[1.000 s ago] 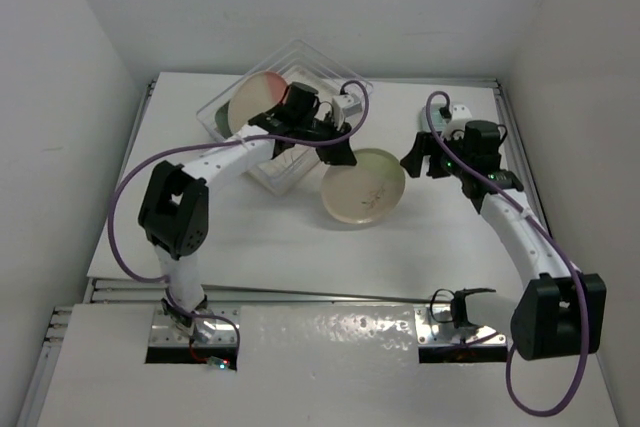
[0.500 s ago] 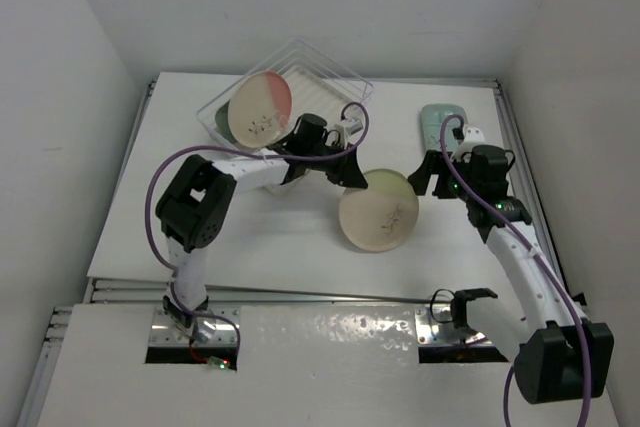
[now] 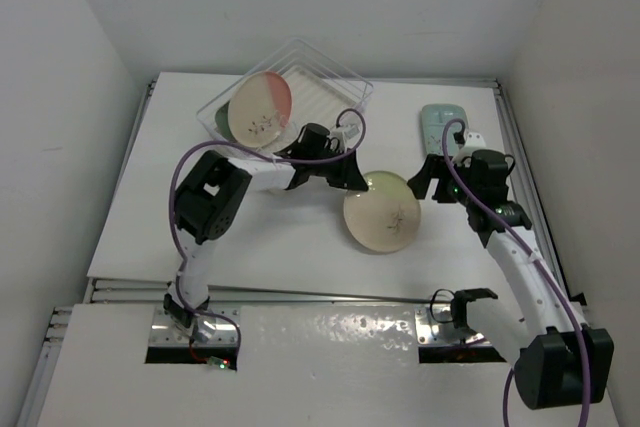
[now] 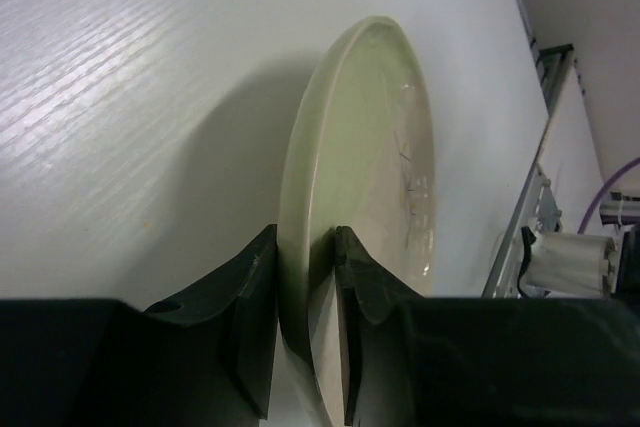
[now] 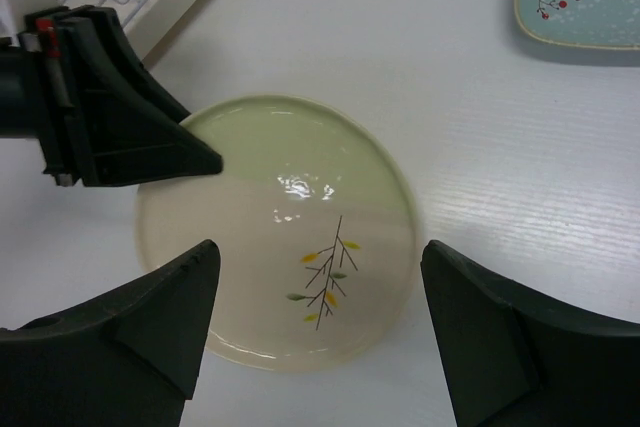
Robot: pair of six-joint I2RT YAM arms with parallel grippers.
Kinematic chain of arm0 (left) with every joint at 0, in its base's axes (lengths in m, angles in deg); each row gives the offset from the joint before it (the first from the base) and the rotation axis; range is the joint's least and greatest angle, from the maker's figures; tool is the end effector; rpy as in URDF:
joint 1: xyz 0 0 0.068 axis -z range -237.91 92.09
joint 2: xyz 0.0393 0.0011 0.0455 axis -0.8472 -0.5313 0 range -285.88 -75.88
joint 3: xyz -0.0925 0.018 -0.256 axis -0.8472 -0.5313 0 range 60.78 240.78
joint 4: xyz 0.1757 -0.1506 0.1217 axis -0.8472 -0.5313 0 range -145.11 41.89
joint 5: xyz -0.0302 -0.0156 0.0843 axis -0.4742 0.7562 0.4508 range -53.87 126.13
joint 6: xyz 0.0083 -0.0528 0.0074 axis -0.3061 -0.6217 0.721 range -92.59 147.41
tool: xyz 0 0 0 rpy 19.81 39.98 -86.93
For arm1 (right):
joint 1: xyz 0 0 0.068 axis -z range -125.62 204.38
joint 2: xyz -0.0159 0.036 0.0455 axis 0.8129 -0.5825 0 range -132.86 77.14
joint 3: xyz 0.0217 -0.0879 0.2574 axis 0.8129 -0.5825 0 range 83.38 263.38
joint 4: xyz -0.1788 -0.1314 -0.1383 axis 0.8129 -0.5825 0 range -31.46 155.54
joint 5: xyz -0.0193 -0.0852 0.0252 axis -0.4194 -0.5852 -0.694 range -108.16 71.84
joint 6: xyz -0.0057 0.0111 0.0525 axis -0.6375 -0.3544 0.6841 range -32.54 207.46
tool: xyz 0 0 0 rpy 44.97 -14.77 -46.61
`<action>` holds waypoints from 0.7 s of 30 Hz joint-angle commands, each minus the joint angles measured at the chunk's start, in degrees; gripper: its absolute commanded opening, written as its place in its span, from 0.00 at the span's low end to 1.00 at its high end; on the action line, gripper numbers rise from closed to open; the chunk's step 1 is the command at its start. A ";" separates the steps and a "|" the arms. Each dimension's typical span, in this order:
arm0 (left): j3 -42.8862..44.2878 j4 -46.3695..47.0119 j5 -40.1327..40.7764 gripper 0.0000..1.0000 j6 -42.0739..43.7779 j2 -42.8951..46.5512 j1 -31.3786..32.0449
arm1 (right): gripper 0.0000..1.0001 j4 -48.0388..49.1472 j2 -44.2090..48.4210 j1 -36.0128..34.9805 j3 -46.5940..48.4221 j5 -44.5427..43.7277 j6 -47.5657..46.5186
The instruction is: Unload the plates from the dish rack
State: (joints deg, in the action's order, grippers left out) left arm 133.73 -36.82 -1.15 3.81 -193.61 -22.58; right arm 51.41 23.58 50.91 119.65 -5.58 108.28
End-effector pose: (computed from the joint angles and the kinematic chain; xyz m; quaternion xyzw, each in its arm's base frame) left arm 0.3500 -0.2745 0.1607 0.2358 0.8149 -0.4657 0.2520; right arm 0.2068 0.0202 0.2536 0.0777 0.8650 0.1957 0.4553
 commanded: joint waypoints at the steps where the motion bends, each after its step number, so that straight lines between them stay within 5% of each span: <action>1: 2.89 -1.08 5.02 0.22 3.46 -2.94 0.70 | 0.80 0.86 0.83 0.21 -0.32 0.43 -0.51; 8: 3.43 -3.47 7.04 0.22 3.91 -6.54 0.79 | 0.81 -0.02 2.32 0.21 -1.73 -0.89 -1.31; 16: 5.80 -8.29 12.66 0.37 5.40 -9.00 0.79 | 0.81 -1.42 4.25 0.21 -1.91 -2.65 -3.41; 21: 6.33 -10.50 16.45 0.38 5.23 -9.36 0.70 | 0.82 -2.65 4.96 0.21 -1.29 -3.70 -4.73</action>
State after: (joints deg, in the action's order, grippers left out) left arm 139.63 -42.79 9.06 6.41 -201.17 -22.21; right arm 49.02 27.51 50.91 117.57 -7.75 105.20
